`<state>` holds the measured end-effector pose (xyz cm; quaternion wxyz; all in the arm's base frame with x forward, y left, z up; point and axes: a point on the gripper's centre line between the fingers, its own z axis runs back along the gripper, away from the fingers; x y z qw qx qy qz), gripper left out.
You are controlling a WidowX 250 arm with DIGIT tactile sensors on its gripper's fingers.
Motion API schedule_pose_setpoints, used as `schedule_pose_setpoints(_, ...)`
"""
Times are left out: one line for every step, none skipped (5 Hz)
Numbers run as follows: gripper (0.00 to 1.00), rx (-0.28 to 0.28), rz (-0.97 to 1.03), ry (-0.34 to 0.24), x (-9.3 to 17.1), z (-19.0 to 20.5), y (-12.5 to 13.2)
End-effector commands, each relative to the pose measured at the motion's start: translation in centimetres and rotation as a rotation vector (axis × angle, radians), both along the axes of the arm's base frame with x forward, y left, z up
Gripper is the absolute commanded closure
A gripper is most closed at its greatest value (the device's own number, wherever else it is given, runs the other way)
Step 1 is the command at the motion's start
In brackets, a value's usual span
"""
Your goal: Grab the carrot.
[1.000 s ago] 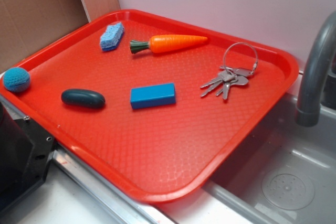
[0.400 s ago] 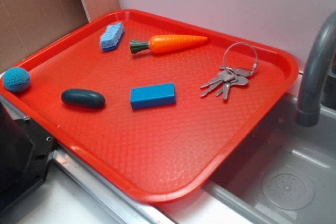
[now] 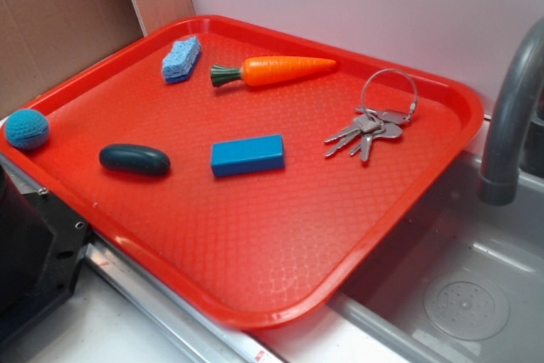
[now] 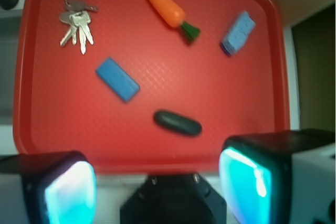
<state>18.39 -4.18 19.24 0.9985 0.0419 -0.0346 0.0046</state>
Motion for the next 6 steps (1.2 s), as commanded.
schedule_pose_setpoints(0.00, 0.113, -0.218, -0.032, 10.2, -5.0, 2.1)
schedule_pose_setpoints(0.00, 0.074, -0.382, 0.036, 14.2, -9.7, 4.0)
schedule_pose_setpoints(0.00, 0.099, -0.417, 0.051, 14.8, -11.5, 5.5)
schedule_pose_setpoints(0.00, 0.104, -0.399, 0.080, 14.7, -12.4, 6.9)
schedule_pose_setpoints(0.00, 0.098, -0.387, 0.096, 14.3, -12.9, 7.0)
schedule_pose_setpoints(0.00, 0.091, -0.363, 0.136, 13.8, -14.8, 7.3)
